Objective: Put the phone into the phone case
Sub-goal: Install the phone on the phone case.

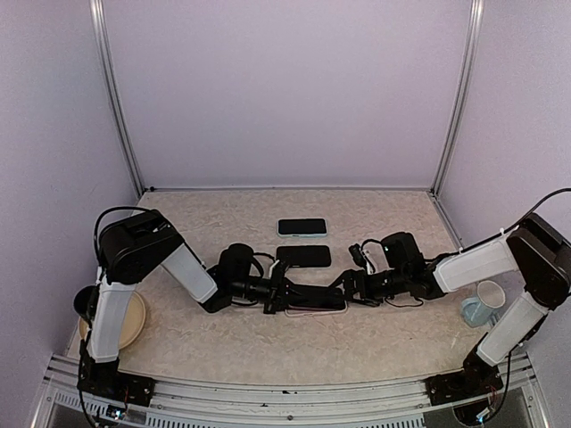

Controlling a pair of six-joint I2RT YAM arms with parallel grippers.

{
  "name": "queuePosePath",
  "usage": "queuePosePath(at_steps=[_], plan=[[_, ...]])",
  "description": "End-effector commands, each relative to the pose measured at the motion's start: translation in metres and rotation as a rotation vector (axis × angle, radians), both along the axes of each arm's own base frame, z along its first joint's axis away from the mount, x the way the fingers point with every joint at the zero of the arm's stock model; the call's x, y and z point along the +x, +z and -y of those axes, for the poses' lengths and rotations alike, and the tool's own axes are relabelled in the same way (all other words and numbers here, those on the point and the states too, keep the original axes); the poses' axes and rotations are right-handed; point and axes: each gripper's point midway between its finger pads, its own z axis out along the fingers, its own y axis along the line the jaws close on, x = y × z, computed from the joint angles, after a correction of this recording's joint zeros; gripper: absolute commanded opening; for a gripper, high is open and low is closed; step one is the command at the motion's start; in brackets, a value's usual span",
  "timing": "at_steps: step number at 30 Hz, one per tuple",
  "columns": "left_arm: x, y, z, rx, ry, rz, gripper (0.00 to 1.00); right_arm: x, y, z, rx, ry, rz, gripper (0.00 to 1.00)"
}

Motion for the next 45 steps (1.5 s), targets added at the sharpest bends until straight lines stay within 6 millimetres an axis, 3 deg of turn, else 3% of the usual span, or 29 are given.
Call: queuePosePath(at_steps=[1, 10, 21, 30, 45], plan=[[-0.008, 0.058, 0.008, -0.138, -0.054, 0.141, 0.00, 0.001, 0.010, 0.003, 0.043, -0.014, 0.001, 1.00], [-0.005, 0.065, 0.006, -0.127, -0.039, 0.176, 0.00, 0.009, 0.022, 0.019, 0.007, -0.097, 0.040, 1.00], [-0.012, 0.084, 0.006, -0.172, -0.059, 0.231, 0.00, -0.007, 0.038, -0.004, 0.160, 0.035, 0.006, 0.99], [-0.019, 0.100, 0.011, -0.206, -0.081, 0.265, 0.00, -0.015, 0.047, -0.014, 0.250, 0.099, -0.017, 0.91], [-0.020, 0.095, 0.015, -0.173, -0.091, 0.281, 0.00, -0.026, 0.052, -0.022, 0.308, 0.157, -0.060, 0.80]])
